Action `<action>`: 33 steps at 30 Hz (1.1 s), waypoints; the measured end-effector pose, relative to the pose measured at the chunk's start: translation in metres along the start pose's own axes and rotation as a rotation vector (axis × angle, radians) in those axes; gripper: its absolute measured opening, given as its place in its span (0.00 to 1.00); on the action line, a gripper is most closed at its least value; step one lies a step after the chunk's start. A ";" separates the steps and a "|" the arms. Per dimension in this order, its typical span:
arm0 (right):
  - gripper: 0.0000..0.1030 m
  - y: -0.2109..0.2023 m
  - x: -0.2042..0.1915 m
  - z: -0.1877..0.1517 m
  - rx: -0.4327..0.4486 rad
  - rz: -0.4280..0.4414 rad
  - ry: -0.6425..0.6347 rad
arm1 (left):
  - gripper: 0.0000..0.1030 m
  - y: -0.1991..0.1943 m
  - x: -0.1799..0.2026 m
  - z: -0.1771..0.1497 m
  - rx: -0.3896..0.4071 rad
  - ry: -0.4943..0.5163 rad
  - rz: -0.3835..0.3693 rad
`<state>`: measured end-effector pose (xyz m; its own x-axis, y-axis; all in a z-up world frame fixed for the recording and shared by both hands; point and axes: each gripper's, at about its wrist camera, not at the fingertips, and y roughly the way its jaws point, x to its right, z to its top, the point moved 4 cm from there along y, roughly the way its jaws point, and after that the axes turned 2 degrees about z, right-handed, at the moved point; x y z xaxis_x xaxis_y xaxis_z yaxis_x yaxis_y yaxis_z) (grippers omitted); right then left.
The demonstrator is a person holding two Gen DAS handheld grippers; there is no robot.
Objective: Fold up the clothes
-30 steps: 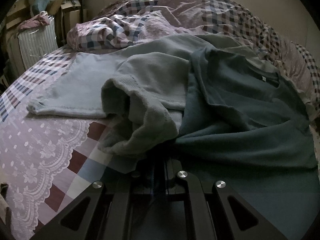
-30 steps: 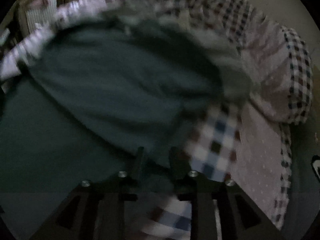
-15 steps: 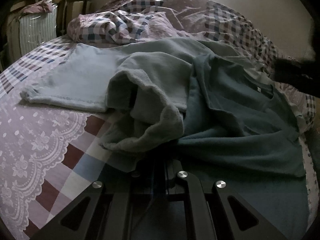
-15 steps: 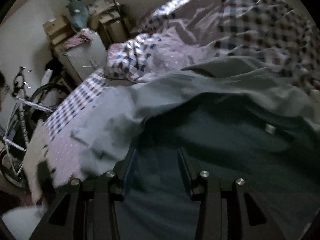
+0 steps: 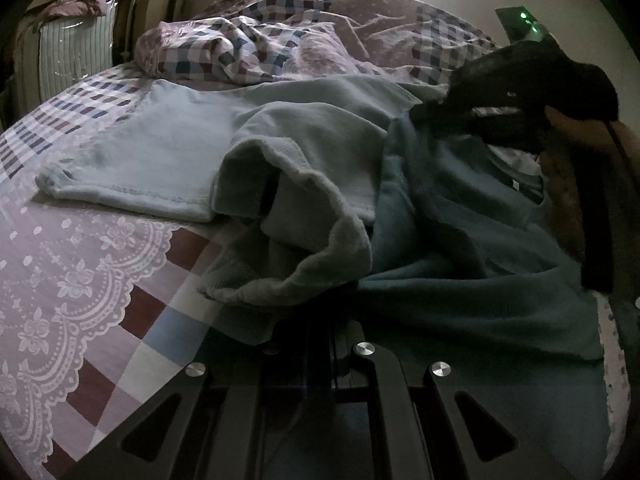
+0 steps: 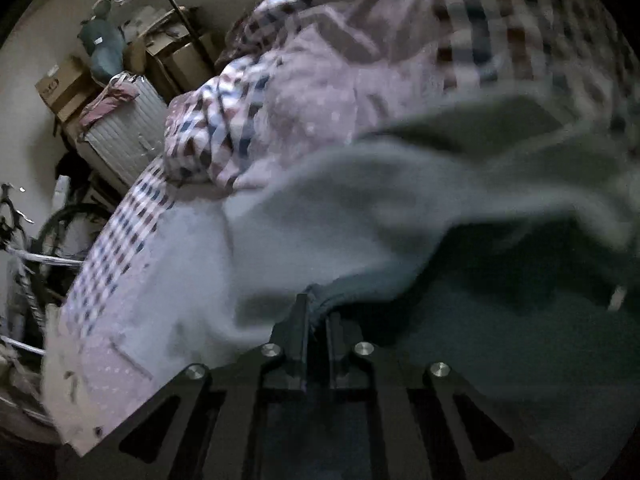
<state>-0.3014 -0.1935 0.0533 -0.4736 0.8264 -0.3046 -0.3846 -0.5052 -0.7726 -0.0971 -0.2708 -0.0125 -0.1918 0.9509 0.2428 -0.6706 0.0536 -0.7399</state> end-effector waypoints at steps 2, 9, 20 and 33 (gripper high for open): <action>0.05 0.003 -0.007 0.017 -0.002 -0.021 -0.051 | 0.04 -0.006 -0.002 0.003 0.031 -0.017 -0.017; 0.05 0.059 -0.014 0.039 -0.115 -0.114 -0.137 | 0.04 -0.013 -0.002 0.007 0.073 -0.031 -0.006; 0.52 0.006 -0.002 0.008 -0.085 0.018 -0.138 | 0.04 0.001 -0.005 0.000 0.009 -0.056 -0.020; 0.01 0.004 -0.023 -0.043 -0.283 -0.142 -0.458 | 0.04 0.002 -0.006 0.002 0.007 -0.065 -0.029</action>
<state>-0.2584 -0.2040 0.0331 -0.7529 0.6571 0.0382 -0.2721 -0.2578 -0.9271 -0.0985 -0.2772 -0.0141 -0.2186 0.9272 0.3043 -0.6812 0.0783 -0.7279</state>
